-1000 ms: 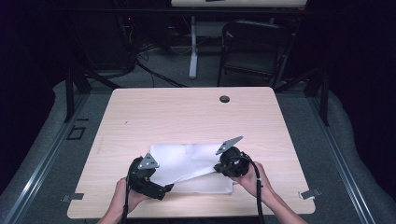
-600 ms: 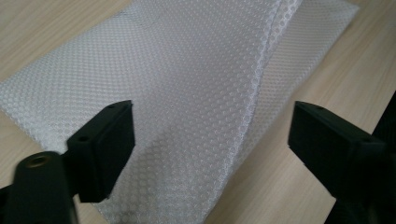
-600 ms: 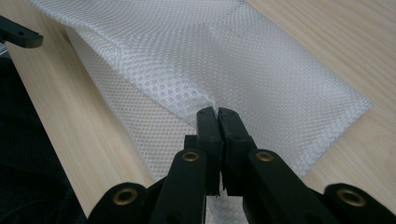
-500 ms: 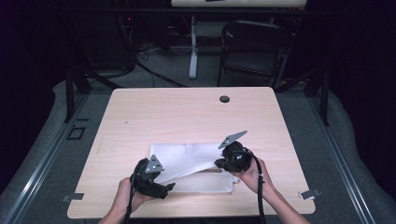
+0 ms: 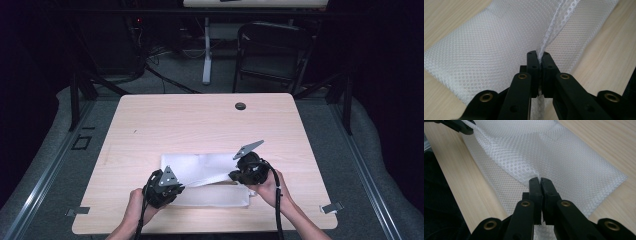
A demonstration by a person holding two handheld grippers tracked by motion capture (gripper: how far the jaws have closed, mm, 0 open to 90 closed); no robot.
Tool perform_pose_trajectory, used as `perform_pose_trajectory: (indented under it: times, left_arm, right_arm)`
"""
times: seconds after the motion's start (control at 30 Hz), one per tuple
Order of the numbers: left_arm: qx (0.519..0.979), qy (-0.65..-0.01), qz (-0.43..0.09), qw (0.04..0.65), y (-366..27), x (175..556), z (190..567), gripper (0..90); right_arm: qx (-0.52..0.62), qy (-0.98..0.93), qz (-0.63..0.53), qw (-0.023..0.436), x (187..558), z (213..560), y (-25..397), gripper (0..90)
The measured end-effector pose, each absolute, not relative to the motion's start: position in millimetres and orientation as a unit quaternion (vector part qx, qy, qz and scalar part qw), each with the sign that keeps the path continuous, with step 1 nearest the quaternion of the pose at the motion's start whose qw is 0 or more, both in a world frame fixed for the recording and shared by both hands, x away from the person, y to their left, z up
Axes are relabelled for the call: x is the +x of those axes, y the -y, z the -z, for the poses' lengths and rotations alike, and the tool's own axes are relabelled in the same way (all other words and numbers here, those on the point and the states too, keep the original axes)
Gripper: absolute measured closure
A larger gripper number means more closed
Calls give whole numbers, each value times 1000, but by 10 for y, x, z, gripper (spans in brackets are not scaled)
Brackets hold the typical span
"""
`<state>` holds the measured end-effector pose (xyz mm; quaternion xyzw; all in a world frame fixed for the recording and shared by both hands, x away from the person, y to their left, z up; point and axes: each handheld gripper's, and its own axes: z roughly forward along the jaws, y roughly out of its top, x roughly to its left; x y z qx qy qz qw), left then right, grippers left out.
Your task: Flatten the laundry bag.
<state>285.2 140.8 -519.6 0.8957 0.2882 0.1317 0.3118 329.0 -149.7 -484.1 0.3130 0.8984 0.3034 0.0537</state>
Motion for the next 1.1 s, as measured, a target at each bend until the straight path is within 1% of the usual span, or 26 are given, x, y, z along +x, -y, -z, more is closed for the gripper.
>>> perform_pose_trajectory:
  times: [0.13, 0.17, 0.2, 0.3, 0.4, 0.47, 0.5, 0.57, 0.6, 0.63, 0.67, 0.7, 0.77, 0.87, 1.0, 1.1]
  left_arm:
    - [886, -302, -126, 329, -1436, 2861, 5140, 884]
    - [884, -304, -126, 332, -1444, 2867, 5125, 884]
    - [881, -309, -125, 335, -1451, 2870, 5112, 884]
    - [874, -325, -119, 341, -1479, 2893, 5075, 885]
    - [862, -344, -113, 354, -1513, 2919, 5048, 885]
    - [860, -349, -117, 354, -1532, 2931, 5026, 886]
    - [857, -352, -115, 358, -1534, 2937, 5024, 885]
    - [857, -352, -120, 357, -1540, 2947, 5011, 885]
    - [856, -353, -115, 360, -1545, 2952, 5005, 885]
    - [853, -356, -115, 363, -1544, 2954, 5001, 886]
    - [853, -355, -119, 362, -1545, 2956, 4994, 885]
    - [854, -354, -117, 362, -1553, 2961, 4982, 886]
    - [853, -355, -119, 363, -1555, 2970, 4975, 885]
    - [853, -355, -116, 364, -1552, 2984, 4972, 886]
    - [857, -348, -116, 362, -1517, 2983, 4941, 885]
    - [858, -346, -111, 363, -1489, 2965, 4924, 885]
  right_arm:
    - [314, -897, -305, 56, 3270, 4852, 1510, 853]
    - [314, -896, -309, 57, 3260, 4852, 1522, 814]
    - [313, -896, -309, 59, 3250, 4854, 1534, 746]
    - [315, -897, -302, 66, 3204, 4848, 1572, 592]
    - [316, -898, -298, 75, 3154, 4853, 1620, 478]
    - [309, -902, -293, 73, 3127, 4856, 1649, 447]
    - [309, -903, -289, 80, 3114, 4859, 1656, 425]
    - [308, -903, -287, 84, 3097, 4858, 1665, 418]
    - [306, -905, -282, 88, 3093, 4858, 1665, 418]
    - [306, -906, -279, 92, 3085, 4852, 1666, 442]
    - [304, -905, -281, 97, 3086, 4850, 1670, 486]
    - [303, -906, -276, 101, 3086, 4845, 1670, 490]
    - [306, -906, -273, 107, 3085, 4838, 1685, 573]
    - [310, -903, -277, 113, 3089, 4836, 1698, 671]
    - [310, -902, -273, 124, 3096, 4828, 1694, 835]
    - [312, -903, -271, 119, 3104, 4831, 1710, 867]
